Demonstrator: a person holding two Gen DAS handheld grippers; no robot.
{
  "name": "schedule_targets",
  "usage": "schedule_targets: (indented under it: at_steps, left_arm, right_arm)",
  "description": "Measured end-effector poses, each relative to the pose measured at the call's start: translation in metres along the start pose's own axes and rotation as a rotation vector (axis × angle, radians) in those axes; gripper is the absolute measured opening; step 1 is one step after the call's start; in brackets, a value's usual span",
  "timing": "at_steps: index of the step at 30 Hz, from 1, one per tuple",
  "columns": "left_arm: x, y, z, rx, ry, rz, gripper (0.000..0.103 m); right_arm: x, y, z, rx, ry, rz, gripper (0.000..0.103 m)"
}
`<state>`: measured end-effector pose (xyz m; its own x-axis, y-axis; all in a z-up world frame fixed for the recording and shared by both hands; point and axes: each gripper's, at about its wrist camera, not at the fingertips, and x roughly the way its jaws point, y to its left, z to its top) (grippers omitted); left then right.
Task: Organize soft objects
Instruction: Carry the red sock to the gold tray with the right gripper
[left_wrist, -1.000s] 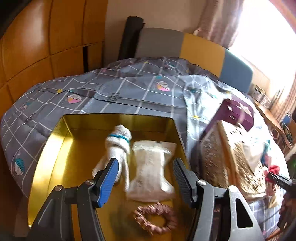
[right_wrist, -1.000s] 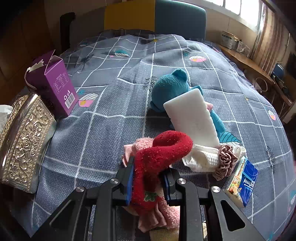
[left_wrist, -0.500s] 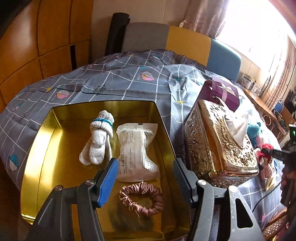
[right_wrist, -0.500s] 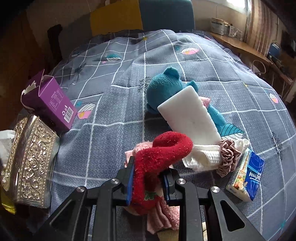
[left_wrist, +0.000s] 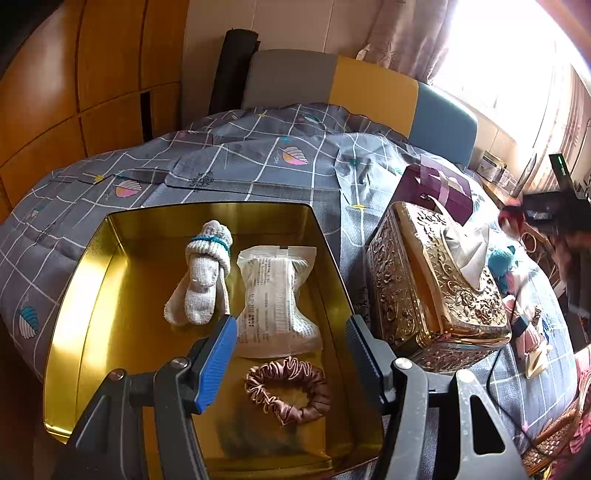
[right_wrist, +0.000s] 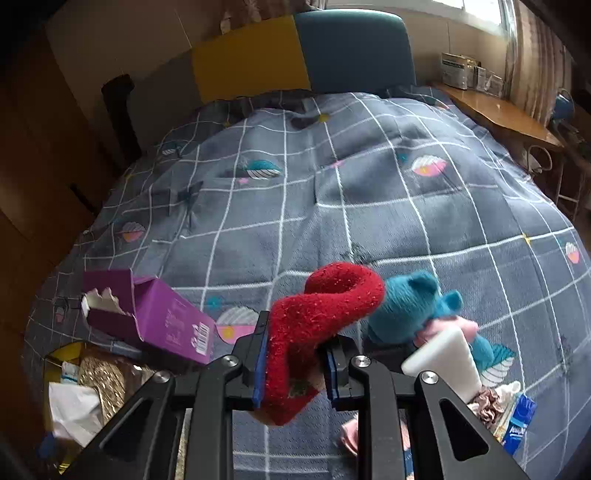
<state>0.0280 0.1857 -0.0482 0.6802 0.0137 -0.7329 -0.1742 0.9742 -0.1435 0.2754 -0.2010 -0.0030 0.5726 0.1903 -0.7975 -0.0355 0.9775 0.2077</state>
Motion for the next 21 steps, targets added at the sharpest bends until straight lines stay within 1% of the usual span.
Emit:
schedule_targets:
  at_steps: [5, 8, 10, 12, 15, 17, 21]
  left_arm:
    - [-0.002, 0.009, -0.001, -0.020, -0.004, 0.013, 0.062]
    - [-0.003, 0.016, -0.001, -0.033, -0.006, 0.025, 0.062]
    - [-0.005, 0.020, -0.001, -0.046, -0.009, 0.035, 0.062]
    - [-0.007, 0.026, -0.001, -0.062, -0.019, 0.045, 0.062]
    - [-0.011, 0.038, -0.001, -0.090, -0.030, 0.061, 0.062]
    - [-0.013, 0.049, -0.001, -0.121, -0.035, 0.081, 0.062]
    - [-0.017, 0.067, 0.001, -0.164, -0.049, 0.117, 0.062]
  right_arm:
    - [-0.010, 0.058, 0.029, -0.063, -0.049, 0.088, 0.025]
    - [-0.020, 0.103, 0.034, -0.137, -0.073, 0.176, 0.025]
    - [-0.027, 0.131, 0.030, -0.193, -0.077, 0.249, 0.025]
    - [-0.033, 0.160, 0.018, -0.263, -0.061, 0.326, 0.025]
    - [-0.034, 0.199, -0.010, -0.385, -0.008, 0.417, 0.025]
    - [-0.032, 0.224, -0.034, -0.468, 0.043, 0.451, 0.025]
    - [-0.022, 0.264, -0.081, -0.557, 0.162, 0.526, 0.025]
